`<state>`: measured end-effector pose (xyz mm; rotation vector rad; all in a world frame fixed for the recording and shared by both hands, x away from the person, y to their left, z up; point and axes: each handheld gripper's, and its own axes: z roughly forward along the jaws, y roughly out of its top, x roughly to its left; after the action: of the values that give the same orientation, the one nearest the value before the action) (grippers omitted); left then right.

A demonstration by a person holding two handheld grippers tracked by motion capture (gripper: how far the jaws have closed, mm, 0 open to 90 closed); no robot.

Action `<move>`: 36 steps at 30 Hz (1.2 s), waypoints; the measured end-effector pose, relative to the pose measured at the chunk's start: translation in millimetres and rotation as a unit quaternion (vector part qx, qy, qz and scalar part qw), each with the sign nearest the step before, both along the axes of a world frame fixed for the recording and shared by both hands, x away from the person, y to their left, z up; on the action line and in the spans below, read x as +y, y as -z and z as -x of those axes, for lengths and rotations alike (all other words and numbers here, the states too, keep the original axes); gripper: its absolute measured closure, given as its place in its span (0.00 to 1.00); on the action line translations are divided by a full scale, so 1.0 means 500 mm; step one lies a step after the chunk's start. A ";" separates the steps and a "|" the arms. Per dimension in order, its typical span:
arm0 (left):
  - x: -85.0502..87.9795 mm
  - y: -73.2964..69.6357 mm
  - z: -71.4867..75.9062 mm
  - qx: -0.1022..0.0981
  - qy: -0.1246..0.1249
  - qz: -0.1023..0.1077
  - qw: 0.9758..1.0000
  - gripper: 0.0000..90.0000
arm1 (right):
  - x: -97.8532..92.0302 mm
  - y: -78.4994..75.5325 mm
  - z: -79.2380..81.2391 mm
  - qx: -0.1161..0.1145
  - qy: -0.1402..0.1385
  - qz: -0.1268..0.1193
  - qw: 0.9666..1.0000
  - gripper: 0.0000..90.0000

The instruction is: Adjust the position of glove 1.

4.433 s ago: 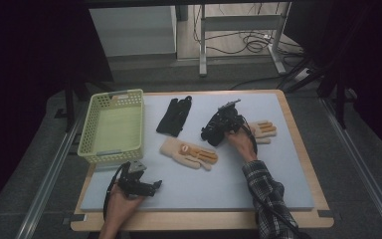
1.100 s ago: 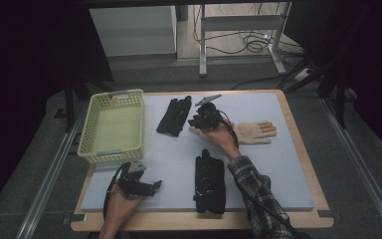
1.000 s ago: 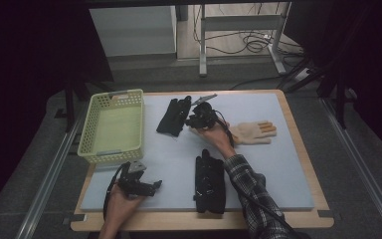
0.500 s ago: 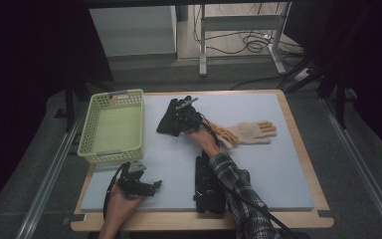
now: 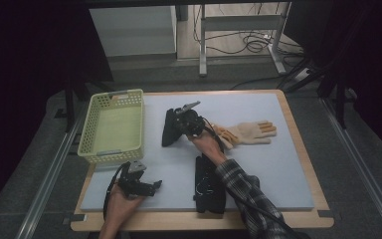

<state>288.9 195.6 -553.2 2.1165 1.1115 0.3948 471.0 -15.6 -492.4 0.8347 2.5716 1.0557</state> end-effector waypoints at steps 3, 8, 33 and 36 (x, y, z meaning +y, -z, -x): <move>0.000 0.000 0.000 0.000 0.000 -0.001 1.000 0.07 | -0.022 -0.007 0.059 0.038 -0.032 -0.022 0.999 0.84; 0.000 0.000 0.000 0.000 0.000 -0.002 1.000 0.07 | -0.071 -0.020 0.075 0.001 0.001 -0.032 0.999 0.76; 0.000 0.000 0.000 0.000 0.000 -0.002 1.000 0.07 | -0.057 0.044 0.028 0.061 0.026 -0.046 0.997 0.95; 0.000 0.000 0.000 0.000 0.000 -0.002 1.000 0.07 | -0.081 0.007 0.042 0.054 0.024 -0.055 0.997 0.95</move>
<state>288.9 195.6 -553.2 2.1200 1.1107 0.3974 450.3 -55.9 -496.0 1.0029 2.5859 1.1766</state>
